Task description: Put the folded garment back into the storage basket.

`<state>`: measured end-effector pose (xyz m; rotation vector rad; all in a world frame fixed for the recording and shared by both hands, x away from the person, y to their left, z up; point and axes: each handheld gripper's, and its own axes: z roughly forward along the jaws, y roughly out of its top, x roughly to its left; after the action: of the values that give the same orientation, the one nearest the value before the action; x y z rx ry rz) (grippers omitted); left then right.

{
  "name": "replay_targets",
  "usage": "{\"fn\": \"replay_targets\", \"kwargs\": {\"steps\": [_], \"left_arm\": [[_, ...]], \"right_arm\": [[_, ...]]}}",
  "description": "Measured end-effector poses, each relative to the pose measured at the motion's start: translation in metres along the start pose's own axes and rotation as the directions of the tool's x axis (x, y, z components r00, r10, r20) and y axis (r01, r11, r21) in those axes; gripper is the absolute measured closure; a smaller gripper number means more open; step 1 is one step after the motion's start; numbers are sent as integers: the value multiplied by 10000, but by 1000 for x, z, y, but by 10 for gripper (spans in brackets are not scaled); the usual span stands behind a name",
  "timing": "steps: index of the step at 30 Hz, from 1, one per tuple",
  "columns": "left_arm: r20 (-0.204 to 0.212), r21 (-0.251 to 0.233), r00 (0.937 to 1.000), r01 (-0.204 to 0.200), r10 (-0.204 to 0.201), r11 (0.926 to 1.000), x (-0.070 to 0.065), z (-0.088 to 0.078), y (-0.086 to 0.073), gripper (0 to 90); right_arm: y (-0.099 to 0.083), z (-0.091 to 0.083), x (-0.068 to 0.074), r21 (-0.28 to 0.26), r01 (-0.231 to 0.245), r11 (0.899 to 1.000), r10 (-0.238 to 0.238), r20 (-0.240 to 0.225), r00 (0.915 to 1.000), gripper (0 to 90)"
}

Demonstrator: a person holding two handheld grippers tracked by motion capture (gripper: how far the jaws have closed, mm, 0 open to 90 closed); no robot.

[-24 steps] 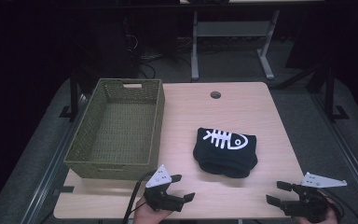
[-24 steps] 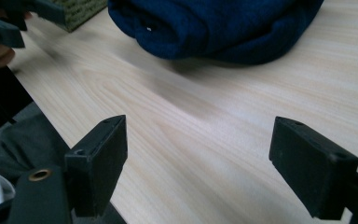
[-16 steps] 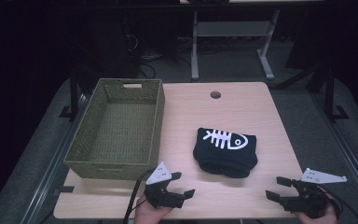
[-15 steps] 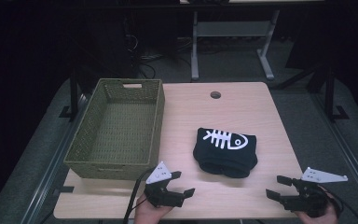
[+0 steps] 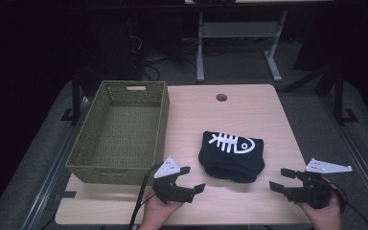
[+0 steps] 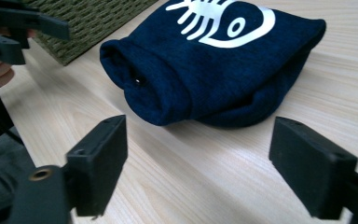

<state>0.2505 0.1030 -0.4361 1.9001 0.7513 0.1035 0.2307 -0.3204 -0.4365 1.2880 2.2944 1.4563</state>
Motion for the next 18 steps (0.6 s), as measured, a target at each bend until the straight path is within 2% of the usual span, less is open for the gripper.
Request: {"fn": "replay_targets", "kwargs": {"steps": [3,12,14,18], "left_arm": [[-420,196,9987,-292,300,9994,-2,5,3,179],[-190,131,9997,142,-140,9998,6,14,12,179],[-324,88,9994,111,-108,9999,6,16,15,179],[-240,-18,9997,77,-77,10000,6,21,22,179]], "right_arm": [[4,1,-1,-4,26,10000,-26,-99,9999,208],[18,5,-5,243,-1,9997,5,-150,9999,201],[21,6,-6,234,15,9997,-12,-127,9999,198],[25,6,-7,224,29,9997,-24,-206,9998,203]]}}
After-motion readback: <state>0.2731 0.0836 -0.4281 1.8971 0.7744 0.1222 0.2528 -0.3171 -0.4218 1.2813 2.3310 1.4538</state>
